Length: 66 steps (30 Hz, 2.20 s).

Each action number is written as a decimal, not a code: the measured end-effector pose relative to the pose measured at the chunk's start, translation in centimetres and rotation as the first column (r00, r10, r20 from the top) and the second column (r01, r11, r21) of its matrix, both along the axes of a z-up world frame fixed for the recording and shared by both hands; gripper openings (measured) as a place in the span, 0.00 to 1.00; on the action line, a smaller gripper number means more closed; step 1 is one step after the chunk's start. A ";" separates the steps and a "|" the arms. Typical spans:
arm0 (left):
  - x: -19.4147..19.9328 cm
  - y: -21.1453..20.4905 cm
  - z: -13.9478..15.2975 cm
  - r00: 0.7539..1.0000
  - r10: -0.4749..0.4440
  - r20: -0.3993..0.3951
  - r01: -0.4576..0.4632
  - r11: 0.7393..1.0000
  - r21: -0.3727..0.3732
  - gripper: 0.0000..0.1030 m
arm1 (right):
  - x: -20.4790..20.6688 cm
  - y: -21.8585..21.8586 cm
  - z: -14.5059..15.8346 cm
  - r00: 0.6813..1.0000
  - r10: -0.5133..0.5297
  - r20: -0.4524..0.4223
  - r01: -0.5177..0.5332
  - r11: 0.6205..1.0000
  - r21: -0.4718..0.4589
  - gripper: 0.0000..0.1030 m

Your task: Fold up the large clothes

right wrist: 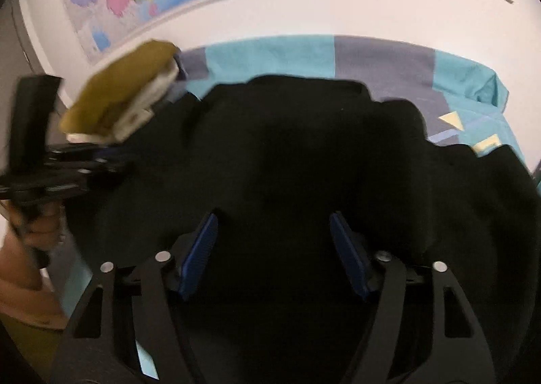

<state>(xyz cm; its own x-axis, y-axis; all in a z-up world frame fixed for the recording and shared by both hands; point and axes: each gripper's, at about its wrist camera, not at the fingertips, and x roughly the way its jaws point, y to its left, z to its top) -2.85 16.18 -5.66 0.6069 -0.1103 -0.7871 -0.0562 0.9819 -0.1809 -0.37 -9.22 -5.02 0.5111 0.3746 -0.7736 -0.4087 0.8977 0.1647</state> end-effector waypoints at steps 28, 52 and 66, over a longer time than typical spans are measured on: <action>-0.7 0.3 1.9 0.999 0.004 0.052 -0.005 1.000 0.024 0.24 | -0.3 -11.2 6.7 0.954 -0.268 0.132 0.245 0.955 0.169 0.49; 0.5 0.8 0.2 1.000 -0.009 0.010 0.009 1.000 -0.020 0.20 | 2.5 -14.5 4.1 0.926 -0.350 0.144 0.359 0.932 -0.042 0.08; -1.5 0.9 2.8 0.993 0.030 0.112 -0.032 0.999 0.015 0.45 | -1.2 -11.1 6.5 0.955 -0.230 0.189 0.228 0.973 0.033 0.36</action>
